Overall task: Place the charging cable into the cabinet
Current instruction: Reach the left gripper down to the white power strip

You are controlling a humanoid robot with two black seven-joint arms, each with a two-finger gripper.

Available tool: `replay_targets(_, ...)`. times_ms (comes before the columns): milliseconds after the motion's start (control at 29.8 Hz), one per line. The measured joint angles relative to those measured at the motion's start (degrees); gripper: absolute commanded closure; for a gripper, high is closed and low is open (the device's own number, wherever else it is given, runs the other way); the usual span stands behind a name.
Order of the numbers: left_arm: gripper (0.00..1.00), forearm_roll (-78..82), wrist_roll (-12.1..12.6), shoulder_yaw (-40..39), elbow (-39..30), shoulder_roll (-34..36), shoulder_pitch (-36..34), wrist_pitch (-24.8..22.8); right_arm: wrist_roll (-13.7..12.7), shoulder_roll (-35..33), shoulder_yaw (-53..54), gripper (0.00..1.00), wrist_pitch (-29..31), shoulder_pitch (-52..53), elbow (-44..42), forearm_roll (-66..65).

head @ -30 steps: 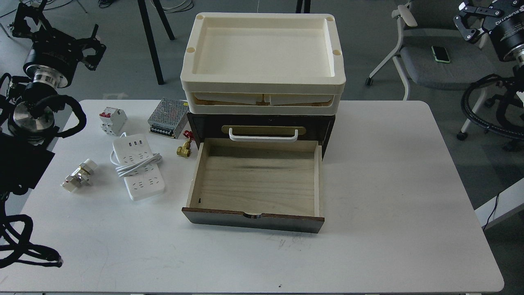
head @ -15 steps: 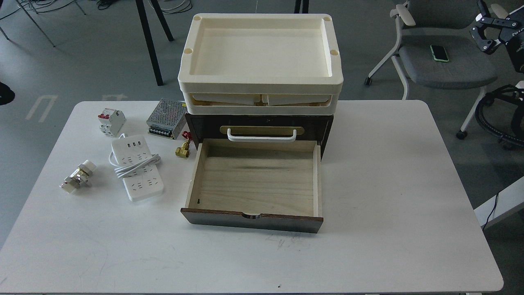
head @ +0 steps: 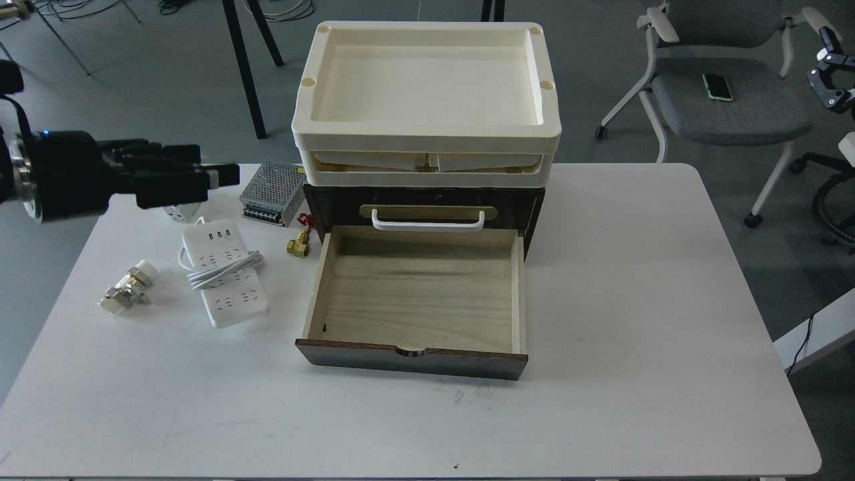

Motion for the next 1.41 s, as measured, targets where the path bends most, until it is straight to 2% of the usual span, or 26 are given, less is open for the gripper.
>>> replay_targets(67,0.07,9.3,-1.0,4.0,1.0,-1.8,0.2,0.0,0.0,-0.2,0.0,0.00,0.0,-0.4,0.0,0.0)
replay_targets(168,0.07,15.6,-1.3,7.0,5.9,-5.8,0.0,0.0,0.0,-0.5,0.0,0.00,0.0,-0.8,0.1,0.0)
replay_targets(369,0.07,20.5,-1.3,7.9,15.3,-12.5,-0.5,2.1,0.0,-0.6,0.0,0.00,0.0,-1.8,0.1,0.0)
replay_targets(570,0.07,25.7,-1.3,8.3,28.6,-23.3,-1.7,4.5,0.0,-1.0,0.1,0.00,0.0,-2.3,0.1,0.1)
replay_targets(804,0.07,28.1,-1.3,11.2,35.1,-27.7,-1.7,6.7,0.0,-1.0,0.1,0.00,0.0,-2.6,-0.2,0.2)
replay_targets(972,0.07,28.1,-1.3,13.0,41.1,-30.5,-1.9,11.8,0.4,-1.0,0.1,0.00,0.0,-2.7,0.3,0.3)
replay_targets(1073,0.15,28.1,-1.3,14.1,41.9,-30.8,-1.9,12.8,0.5,-1.0,0.4,0.00,0.0,-2.8,0.2,0.3)
replay_targets(1207,0.35,27.9,-1.3,14.4,42.3,-30.9,-1.8,13.2,0.5,-1.0,0.5,0.00,0.0,-3.0,0.2,0.3)
replay_targets(1408,0.37,27.9,-1.3,14.5,44.7,-31.5,-1.7,14.0,0.7,-1.0,0.5,0.00,0.0,-3.8,0.2,0.3)
